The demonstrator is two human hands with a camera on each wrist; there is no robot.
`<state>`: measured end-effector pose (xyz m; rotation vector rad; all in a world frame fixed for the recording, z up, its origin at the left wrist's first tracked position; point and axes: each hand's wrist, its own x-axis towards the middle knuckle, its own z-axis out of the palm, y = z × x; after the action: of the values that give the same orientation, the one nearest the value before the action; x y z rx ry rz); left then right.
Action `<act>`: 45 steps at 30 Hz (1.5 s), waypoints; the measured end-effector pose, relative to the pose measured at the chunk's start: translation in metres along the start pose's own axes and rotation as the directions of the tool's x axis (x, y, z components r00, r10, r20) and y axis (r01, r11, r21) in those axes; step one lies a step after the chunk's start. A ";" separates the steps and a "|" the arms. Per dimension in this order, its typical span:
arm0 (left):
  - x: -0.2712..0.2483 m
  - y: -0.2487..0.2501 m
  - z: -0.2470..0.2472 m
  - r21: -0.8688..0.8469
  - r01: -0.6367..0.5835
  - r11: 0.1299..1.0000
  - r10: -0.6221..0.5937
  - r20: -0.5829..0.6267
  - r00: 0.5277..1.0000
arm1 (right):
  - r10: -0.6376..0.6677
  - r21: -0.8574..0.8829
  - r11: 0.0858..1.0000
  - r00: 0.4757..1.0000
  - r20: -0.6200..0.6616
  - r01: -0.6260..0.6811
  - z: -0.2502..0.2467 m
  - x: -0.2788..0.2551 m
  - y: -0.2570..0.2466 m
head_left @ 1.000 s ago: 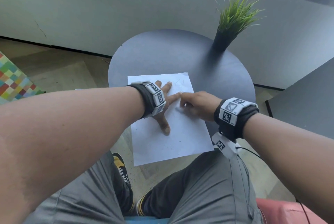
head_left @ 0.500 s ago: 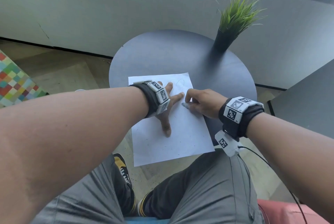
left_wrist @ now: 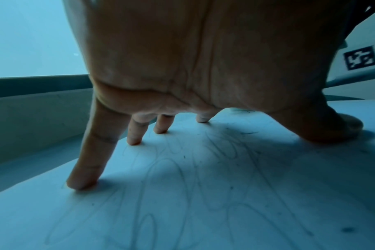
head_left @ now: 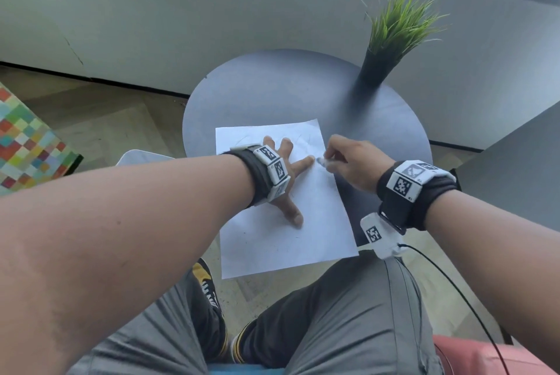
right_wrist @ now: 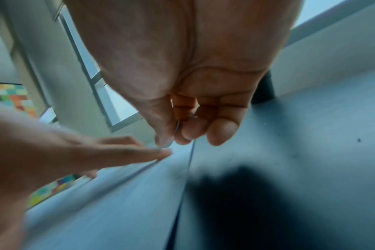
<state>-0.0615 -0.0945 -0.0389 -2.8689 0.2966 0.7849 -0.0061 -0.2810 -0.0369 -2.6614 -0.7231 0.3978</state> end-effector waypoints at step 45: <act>0.007 0.008 -0.008 -0.031 0.021 0.999 -0.019 0.083 0.996 | -0.019 -0.080 0.996 0.988 0.155 0.031 -0.010 -0.010 0.013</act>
<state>-0.0538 -0.1050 -0.0364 -2.8549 0.2471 0.9094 -0.0055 -0.2997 -0.0314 -2.7172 -0.8348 0.5841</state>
